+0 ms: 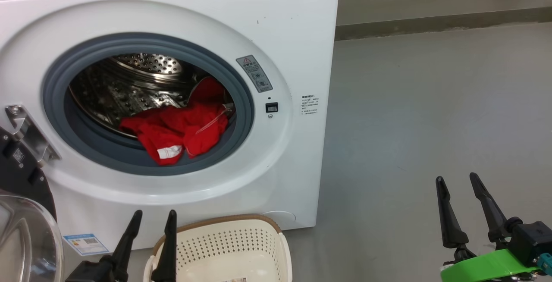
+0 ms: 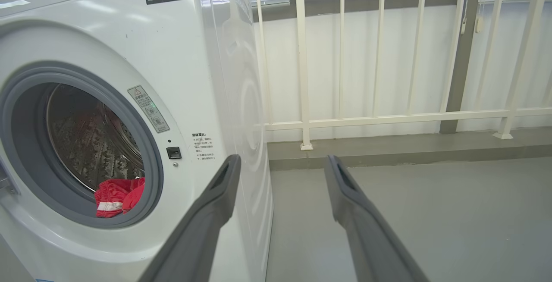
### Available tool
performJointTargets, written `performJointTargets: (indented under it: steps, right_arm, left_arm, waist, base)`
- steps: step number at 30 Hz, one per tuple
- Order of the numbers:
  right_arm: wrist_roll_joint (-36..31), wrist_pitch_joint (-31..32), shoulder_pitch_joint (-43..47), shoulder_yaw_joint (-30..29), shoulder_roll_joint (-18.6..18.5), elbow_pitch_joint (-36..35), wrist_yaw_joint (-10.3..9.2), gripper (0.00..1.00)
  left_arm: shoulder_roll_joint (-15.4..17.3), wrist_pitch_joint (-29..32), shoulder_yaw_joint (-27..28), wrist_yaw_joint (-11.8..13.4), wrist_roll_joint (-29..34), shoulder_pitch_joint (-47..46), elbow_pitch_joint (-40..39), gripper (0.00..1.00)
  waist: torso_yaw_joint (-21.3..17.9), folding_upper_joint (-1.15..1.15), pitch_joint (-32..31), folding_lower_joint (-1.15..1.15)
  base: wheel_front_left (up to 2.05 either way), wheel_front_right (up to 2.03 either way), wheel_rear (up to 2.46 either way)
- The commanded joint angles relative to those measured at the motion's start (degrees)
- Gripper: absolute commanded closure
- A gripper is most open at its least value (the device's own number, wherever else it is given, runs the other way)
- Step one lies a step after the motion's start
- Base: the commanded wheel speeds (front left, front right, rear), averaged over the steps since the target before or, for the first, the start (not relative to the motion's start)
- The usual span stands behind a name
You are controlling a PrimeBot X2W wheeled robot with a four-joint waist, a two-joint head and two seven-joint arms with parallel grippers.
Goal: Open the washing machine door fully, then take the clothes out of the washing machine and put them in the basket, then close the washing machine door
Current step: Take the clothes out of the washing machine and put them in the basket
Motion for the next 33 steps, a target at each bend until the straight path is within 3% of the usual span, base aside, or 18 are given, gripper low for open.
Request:
performJointTargets:
  steps: [1,24,33]
  right_arm:
    - [0.2,-0.37,-1.29,1.53,-0.77,-1.32,0.36,0.0]
    - [0.18,-0.37,-1.2,1.86,-0.77,-1.43,0.36,0.0]
    - [-0.08,-0.37,-1.63,2.44,-0.77,-1.21,0.36,0.0]
  left_arm:
    - [1.13,-0.71,1.73,0.27,-0.23,-1.71,-1.66,0.0]
    - [1.18,-0.83,0.91,1.45,-0.6,-2.92,-0.95,0.0]
    - [0.59,-1.56,0.74,3.15,-0.05,-5.62,1.16,0.0]
  waist:
    - [0.01,0.0,0.01,0.0]
    - [1.27,0.0,1.69,0.0]
    - [2.26,0.0,3.09,0.0]
  base:
    - [0.0,0.0,0.0]
    - [0.0,0.0,0.0]
    - [0.0,0.0,0.0]
